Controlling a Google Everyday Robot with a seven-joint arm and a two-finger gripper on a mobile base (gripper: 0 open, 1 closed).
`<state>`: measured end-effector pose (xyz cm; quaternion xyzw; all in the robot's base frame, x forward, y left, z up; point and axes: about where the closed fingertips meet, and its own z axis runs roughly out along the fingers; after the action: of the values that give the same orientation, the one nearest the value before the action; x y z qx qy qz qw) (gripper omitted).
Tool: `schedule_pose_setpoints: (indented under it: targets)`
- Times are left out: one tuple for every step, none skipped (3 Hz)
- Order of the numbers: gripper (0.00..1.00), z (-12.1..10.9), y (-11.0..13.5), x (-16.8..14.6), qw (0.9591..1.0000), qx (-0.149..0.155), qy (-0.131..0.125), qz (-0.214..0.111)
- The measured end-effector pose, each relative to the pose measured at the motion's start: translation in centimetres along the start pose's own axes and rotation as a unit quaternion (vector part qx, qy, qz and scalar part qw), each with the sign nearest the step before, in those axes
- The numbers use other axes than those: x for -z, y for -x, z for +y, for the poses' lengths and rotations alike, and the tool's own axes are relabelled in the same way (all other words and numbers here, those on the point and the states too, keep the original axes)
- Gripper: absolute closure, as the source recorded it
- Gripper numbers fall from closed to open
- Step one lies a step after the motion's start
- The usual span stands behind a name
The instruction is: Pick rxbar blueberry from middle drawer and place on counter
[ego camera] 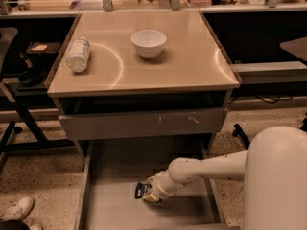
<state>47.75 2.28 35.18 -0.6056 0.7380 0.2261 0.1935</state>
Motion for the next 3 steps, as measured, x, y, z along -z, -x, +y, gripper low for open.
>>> schedule_pose_setpoints:
  targets:
    - [1.0, 0.5, 1.8, 2.6, 1.0, -0.006, -0.004, 0.002]
    - [1.0, 1.6, 4.5, 7.3, 0.9998, -0.018, -0.01, 0.004]
    - [1.0, 2.0, 6.9, 12.8, 0.9991, -0.026, -0.029, 0.014]
